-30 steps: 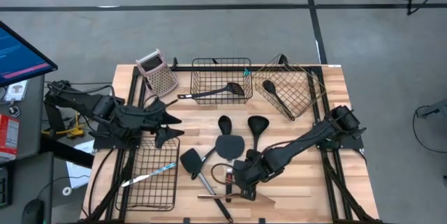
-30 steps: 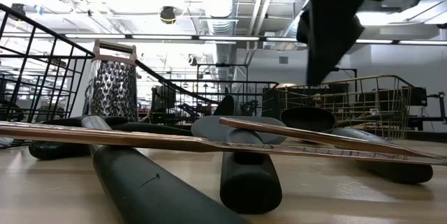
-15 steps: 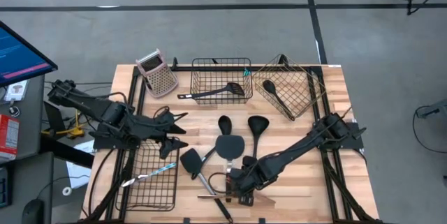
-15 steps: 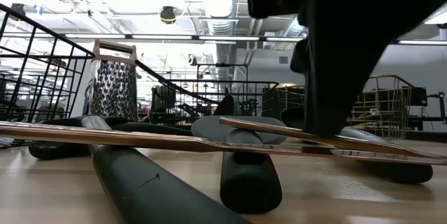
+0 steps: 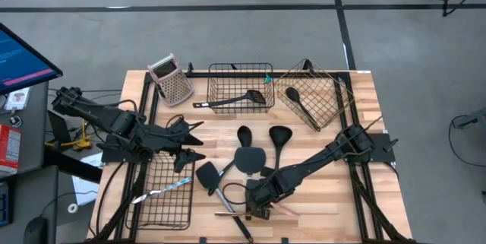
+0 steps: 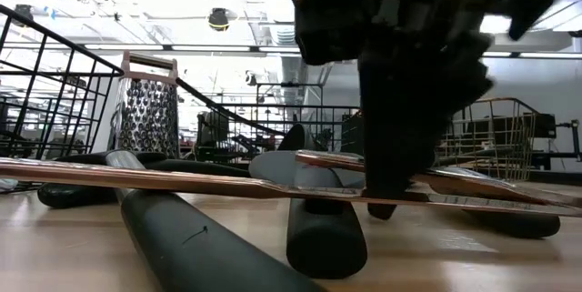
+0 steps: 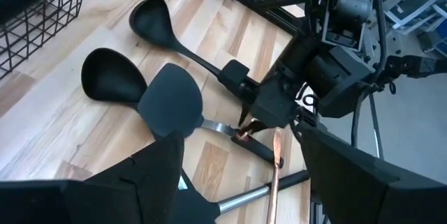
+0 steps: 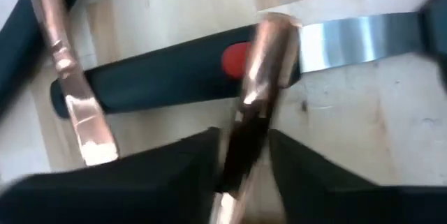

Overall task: Pick & Place Kitchen Items
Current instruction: Put the top brown table knife into the bottom wire basket

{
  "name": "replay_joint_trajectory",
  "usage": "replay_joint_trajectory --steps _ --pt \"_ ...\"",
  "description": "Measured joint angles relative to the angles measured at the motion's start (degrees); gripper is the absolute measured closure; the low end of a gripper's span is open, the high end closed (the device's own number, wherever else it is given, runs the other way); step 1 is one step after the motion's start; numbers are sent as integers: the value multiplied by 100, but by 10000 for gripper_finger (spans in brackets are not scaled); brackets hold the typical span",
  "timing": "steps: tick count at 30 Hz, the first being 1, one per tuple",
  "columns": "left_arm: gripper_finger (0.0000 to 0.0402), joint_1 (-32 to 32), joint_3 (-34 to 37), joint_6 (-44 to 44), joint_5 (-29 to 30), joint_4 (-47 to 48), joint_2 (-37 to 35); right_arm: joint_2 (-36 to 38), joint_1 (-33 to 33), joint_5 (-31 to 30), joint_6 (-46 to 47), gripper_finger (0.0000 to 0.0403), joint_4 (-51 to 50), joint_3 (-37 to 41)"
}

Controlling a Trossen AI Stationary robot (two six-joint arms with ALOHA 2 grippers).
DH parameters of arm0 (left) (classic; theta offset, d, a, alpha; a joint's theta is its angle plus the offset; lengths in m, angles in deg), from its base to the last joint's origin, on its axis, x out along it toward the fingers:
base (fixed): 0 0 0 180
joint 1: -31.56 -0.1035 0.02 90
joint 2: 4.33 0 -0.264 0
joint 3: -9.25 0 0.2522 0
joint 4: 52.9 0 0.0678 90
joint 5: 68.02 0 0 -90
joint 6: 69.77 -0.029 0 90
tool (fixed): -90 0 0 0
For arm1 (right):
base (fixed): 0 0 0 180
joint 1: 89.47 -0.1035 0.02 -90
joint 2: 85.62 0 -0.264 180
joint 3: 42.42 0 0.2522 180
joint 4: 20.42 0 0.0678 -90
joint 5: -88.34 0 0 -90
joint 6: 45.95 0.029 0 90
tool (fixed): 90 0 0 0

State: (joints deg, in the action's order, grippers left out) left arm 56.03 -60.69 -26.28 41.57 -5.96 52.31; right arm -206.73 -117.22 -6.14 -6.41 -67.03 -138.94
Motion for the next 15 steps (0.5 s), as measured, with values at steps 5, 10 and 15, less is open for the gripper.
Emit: replay_joint_trajectory --steps 5,10,15 --pt "131 0 0 -240 18 -8 0 -10 16 -3 138 390 73 2" --pt "131 -7 0 -424 39 -36 0 280 49 17 249 398 28 -41" --pt "131 -7 0 -426 39 -92 0 1083 68 -332 207 399 58 -118"
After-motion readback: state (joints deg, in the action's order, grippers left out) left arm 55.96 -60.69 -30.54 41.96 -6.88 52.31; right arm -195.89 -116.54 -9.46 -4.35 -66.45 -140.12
